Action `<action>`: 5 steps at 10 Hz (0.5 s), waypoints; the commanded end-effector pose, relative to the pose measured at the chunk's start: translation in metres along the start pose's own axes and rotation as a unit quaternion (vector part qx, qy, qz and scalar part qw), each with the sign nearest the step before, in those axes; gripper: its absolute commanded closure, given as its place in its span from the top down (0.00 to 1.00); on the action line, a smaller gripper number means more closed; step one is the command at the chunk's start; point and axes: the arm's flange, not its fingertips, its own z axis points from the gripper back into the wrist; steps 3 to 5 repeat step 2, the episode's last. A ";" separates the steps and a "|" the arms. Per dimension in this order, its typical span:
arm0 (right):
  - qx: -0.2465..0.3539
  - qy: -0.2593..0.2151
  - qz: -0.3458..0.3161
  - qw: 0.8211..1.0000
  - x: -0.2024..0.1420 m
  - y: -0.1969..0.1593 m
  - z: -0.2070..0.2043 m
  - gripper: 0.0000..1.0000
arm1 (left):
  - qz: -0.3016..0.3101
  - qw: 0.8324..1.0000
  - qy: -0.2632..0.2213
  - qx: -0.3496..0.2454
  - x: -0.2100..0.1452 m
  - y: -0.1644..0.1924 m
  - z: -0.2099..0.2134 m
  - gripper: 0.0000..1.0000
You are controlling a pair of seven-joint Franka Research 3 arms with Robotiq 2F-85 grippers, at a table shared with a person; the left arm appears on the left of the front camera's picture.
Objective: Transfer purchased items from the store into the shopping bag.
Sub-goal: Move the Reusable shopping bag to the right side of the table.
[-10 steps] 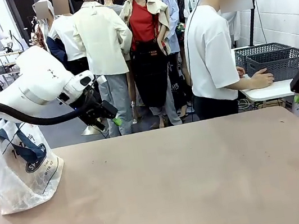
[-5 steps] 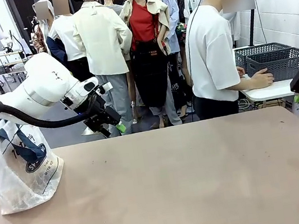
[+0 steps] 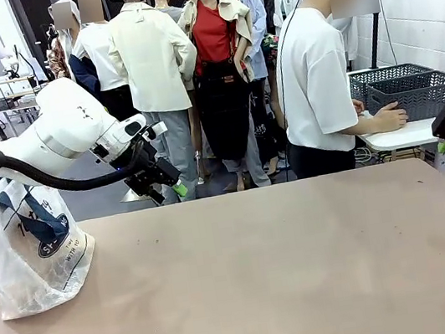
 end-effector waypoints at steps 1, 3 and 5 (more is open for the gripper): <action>-0.001 -0.002 0.005 1.000 0.000 -0.001 -0.001 1.00 | 0.006 1.000 -0.006 0.006 -0.002 -0.001 0.001 1.00; -0.001 -0.002 0.005 1.000 0.000 -0.001 -0.001 1.00 | 0.006 1.000 -0.006 0.006 -0.002 -0.001 0.001 1.00; -0.001 -0.002 0.005 1.000 0.000 -0.001 -0.001 1.00 | 0.006 1.000 -0.006 0.006 -0.002 -0.001 0.001 1.00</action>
